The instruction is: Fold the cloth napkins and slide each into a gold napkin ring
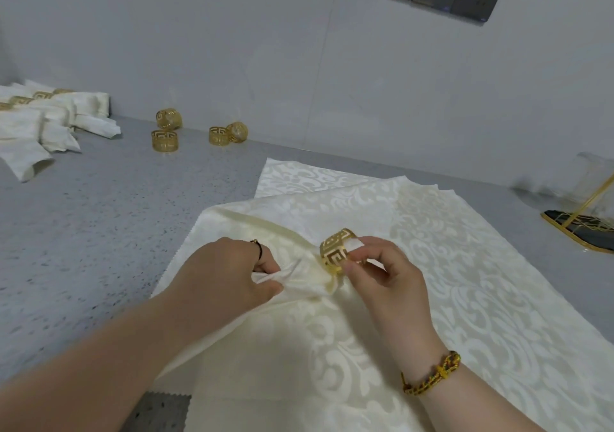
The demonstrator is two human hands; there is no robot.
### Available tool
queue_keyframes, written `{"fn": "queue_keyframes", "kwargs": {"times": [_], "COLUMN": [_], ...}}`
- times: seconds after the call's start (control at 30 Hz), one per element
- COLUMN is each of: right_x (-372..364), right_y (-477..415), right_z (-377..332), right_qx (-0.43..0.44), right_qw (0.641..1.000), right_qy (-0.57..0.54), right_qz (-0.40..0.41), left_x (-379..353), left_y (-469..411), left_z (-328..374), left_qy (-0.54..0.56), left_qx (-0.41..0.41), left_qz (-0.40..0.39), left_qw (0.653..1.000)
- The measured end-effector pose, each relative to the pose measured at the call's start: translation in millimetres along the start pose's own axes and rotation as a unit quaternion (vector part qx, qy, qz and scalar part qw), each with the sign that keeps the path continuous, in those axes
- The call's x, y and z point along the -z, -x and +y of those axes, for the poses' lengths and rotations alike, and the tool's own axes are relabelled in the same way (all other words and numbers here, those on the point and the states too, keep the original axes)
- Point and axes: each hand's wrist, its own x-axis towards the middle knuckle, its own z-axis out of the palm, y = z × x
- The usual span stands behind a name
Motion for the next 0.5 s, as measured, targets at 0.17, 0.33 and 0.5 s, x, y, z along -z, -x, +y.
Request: {"fn": "queue_keyframes", "kwargs": {"times": [0.17, 0.33, 0.5], "right_x": [-2.9, 6.1, 18.1], "right_y": [-2.9, -17.8, -29.4], "right_z": [-3.6, -14.0, -36.1], "right_qx": [-0.037, -0.088, -0.007], "right_qw": [0.999, 0.992, 0.992], "right_qy": [-0.005, 0.047, 0.100], "right_qz": [-0.014, -0.083, -0.077], "left_x": [-4.9, -6.4, -5.6], "left_y": [-2.3, -4.0, -4.4], "left_z": [-3.8, -5.3, -6.6], "left_qy": [-0.012, -0.007, -0.005], "left_qx": [-0.012, -0.013, -0.018], "left_qz": [-0.007, -0.011, -0.018], "left_qw": [1.000, 1.000, 1.000]}}
